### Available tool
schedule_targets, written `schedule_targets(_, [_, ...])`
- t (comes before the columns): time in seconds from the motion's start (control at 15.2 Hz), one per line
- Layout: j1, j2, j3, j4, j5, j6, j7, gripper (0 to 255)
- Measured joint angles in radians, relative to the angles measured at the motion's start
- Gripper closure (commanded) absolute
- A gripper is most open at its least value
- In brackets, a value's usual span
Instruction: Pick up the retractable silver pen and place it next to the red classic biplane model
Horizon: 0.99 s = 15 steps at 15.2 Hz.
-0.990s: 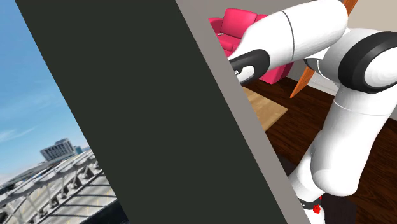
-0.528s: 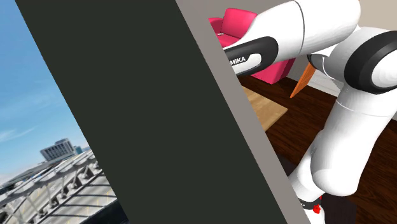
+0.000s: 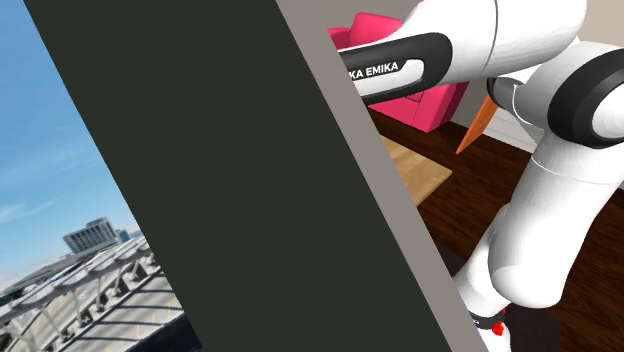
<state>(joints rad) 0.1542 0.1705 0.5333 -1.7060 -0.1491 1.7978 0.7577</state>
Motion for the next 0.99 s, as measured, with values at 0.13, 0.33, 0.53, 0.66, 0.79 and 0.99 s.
schedule_targets(0.13, [0.001,-0.002,0.001,0.022,0.002,-0.024,-0.001,255])
schedule_targets(0.33, [0.002,-0.005,0.002,0.060,0.004,-0.064,-0.006,255])
schedule_targets(0.53, [0.004,-0.006,0.003,0.098,0.006,-0.103,-0.009,255])
schedule_targets(0.66, [0.005,-0.006,0.004,0.122,0.006,-0.127,-0.011,255])
schedule_targets(0.79, [0.007,0.002,0.004,0.163,0.003,-0.161,-0.013,255])
schedule_targets(0.99, [-0.013,-0.022,-0.006,0.148,0.015,-0.164,-0.042,255])
